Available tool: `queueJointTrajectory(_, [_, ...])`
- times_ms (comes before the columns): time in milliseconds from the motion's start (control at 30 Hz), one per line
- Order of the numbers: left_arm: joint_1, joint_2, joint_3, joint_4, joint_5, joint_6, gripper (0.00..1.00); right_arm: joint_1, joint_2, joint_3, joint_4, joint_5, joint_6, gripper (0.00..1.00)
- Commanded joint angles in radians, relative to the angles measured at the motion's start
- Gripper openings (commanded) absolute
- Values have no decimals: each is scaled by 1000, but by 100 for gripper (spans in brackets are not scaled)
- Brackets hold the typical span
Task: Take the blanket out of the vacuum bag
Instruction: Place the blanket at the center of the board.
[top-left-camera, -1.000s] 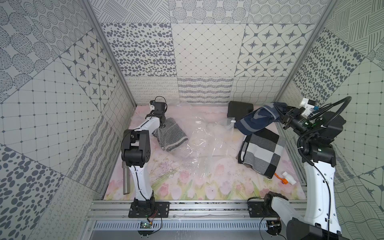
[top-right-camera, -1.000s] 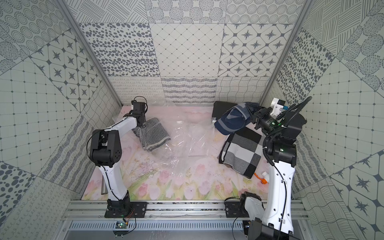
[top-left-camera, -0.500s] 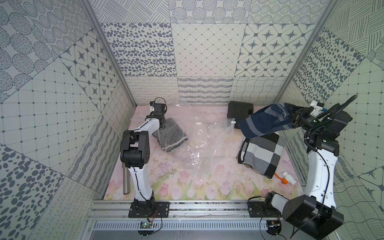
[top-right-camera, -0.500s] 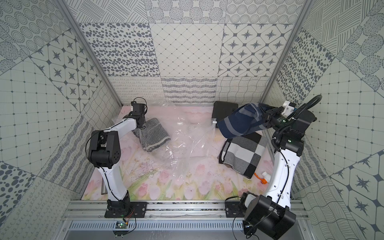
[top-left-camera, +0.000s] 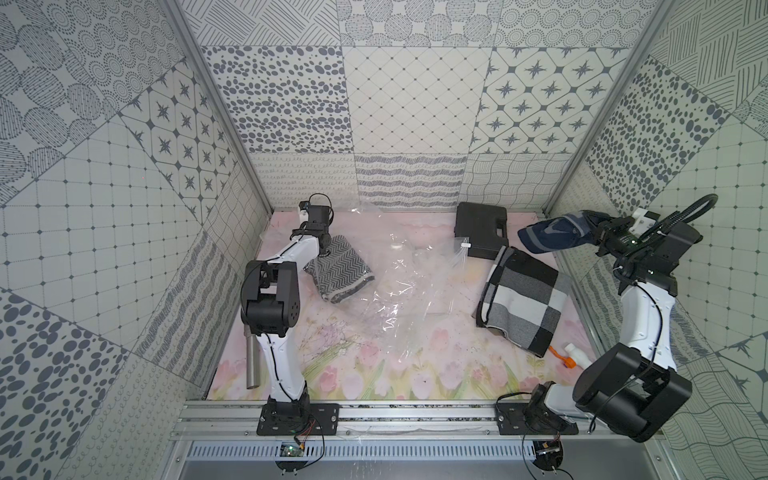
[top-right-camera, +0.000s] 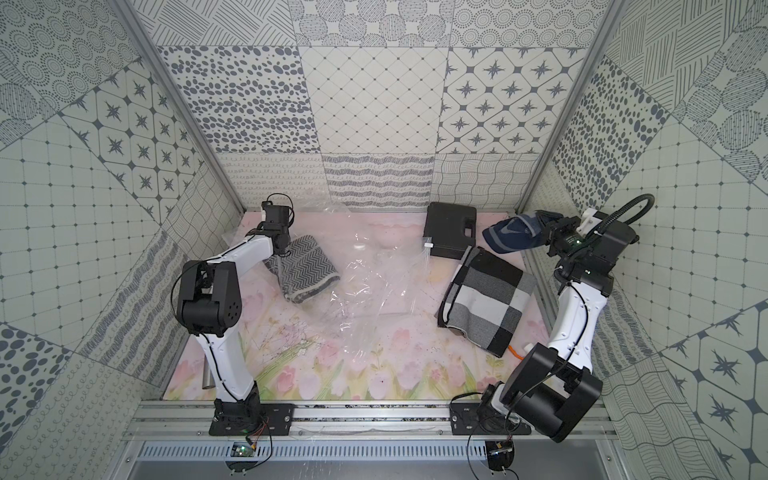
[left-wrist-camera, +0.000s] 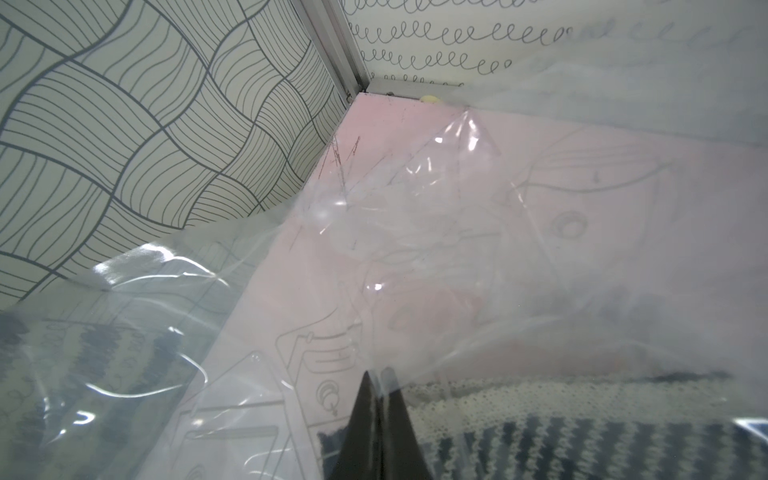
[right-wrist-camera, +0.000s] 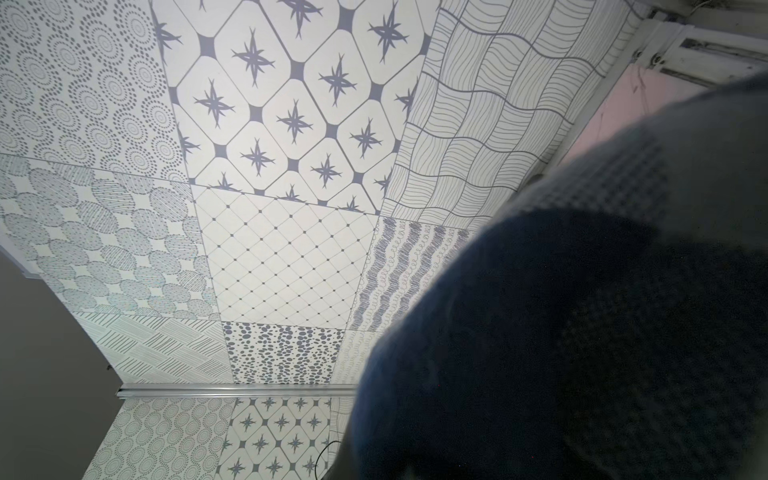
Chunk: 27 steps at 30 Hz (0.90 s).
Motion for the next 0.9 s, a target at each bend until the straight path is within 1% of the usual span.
queueJointTrajectory(0, [5, -5, 8, 18, -38, 22, 0, -6, -7, -92, 61, 31, -101, 0])
queueJointTrajectory(167, [4, -10, 11, 22, -44, 48, 0, 20, -49, -246, 74, 23, -133, 0])
queueJointTrajectory(267, [5, -9, 17, 19, -37, 45, 0, 23, -105, -277, 3, 27, -192, 0])
queueJointTrajectory(333, [5, -7, 23, 12, -31, 39, 0, 13, -123, -236, -77, 42, -247, 0])
queueJointTrajectory(400, [4, -6, 25, 8, -27, 36, 0, 13, -120, -202, -87, 27, -245, 0])
queueJointTrajectory(500, [4, -14, 13, 17, -25, 34, 0, 17, -116, -200, -32, 7, -193, 0])
queueJointTrajectory(600, [5, -13, 8, 24, -25, 36, 0, 8, -99, -175, -54, 24, -216, 0])
queueJointTrajectory(733, [5, -10, 9, 28, -25, 42, 0, -17, -62, -164, 53, 30, -164, 0])
queueJointTrajectory(867, [5, -9, 15, 27, -27, 48, 0, -23, -27, -75, 32, 47, -195, 0])
